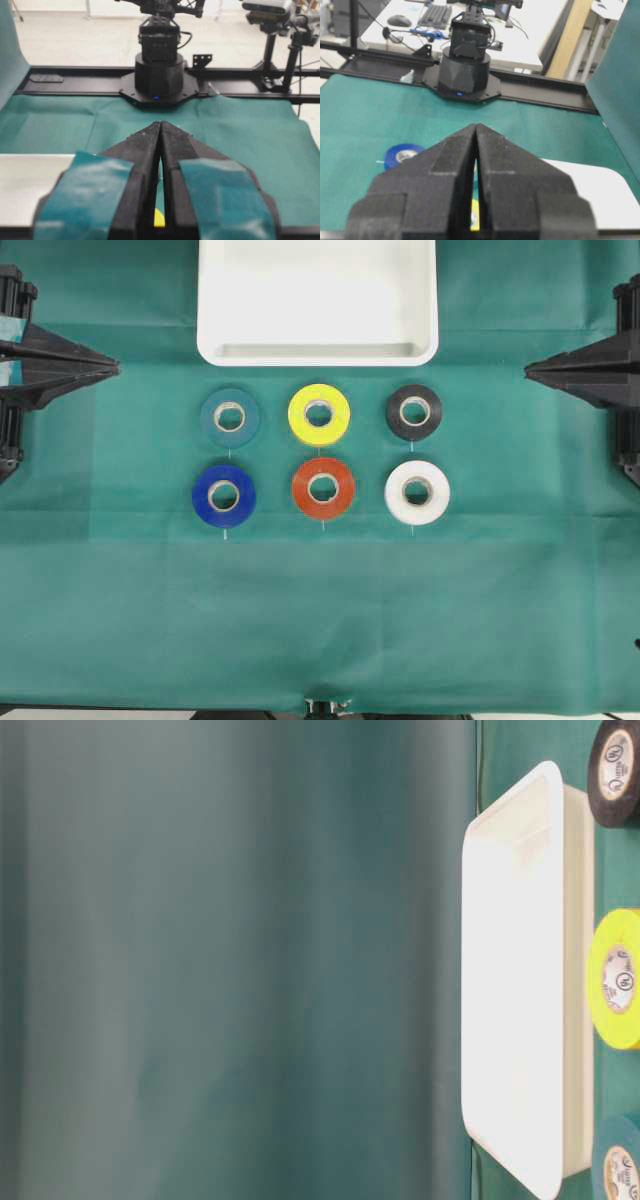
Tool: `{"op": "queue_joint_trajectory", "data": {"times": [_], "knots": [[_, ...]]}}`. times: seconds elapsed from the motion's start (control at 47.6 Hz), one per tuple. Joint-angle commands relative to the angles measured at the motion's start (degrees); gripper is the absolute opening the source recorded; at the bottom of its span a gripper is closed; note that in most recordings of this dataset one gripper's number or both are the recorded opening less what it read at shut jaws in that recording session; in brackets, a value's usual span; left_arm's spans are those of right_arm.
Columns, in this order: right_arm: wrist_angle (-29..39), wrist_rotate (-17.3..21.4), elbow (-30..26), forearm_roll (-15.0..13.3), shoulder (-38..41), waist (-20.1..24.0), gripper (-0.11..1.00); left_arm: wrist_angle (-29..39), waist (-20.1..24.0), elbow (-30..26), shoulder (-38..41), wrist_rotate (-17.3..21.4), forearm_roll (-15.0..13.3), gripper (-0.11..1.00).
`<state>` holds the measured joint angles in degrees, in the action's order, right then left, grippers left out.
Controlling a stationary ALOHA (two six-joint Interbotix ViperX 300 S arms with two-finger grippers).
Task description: Place the tape from the fixed location into the white case.
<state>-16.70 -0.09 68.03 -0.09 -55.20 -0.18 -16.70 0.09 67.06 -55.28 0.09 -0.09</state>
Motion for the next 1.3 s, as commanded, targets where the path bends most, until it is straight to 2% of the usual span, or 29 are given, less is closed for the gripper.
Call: {"op": "queue_joint_trajectory", "data": {"times": [0.0, 0.21, 0.904, 0.967, 1.03, 1.24, 1.282], "knots": [[-0.1, 0.3, -1.8, 0.2, 0.5, 0.0, 0.00, 2.0, -0.3, -1.1, 0.4, -0.1, -0.1, 0.02], [2.9, 0.3, -2.6, 0.3, 1.5, 0.1, 0.00, 2.7, -0.2, -1.3, 0.4, -0.2, -0.1, 0.02], [3.4, 0.3, -3.0, 0.2, 1.6, 0.1, 0.00, 1.9, -0.2, -1.4, 0.4, -0.4, -0.3, 0.04], [3.4, 0.3, -3.0, 0.2, 1.6, 0.1, 0.00, 1.8, -0.2, -1.4, 0.5, -0.5, -0.4, 0.11], [3.4, 0.3, -3.0, 0.3, 1.6, 0.1, 0.00, 1.5, -0.3, -1.3, 0.5, -0.7, -0.4, 0.24], [3.4, 0.3, -3.0, 0.2, 1.7, 0.1, 0.00, 0.5, -0.3, -1.3, 1.4, -1.1, -0.5, 0.85], [3.4, 0.3, -3.0, 0.2, 1.7, 0.1, 0.00, 0.5, -0.3, -1.3, 1.6, -1.1, -0.5, 0.93]]}}
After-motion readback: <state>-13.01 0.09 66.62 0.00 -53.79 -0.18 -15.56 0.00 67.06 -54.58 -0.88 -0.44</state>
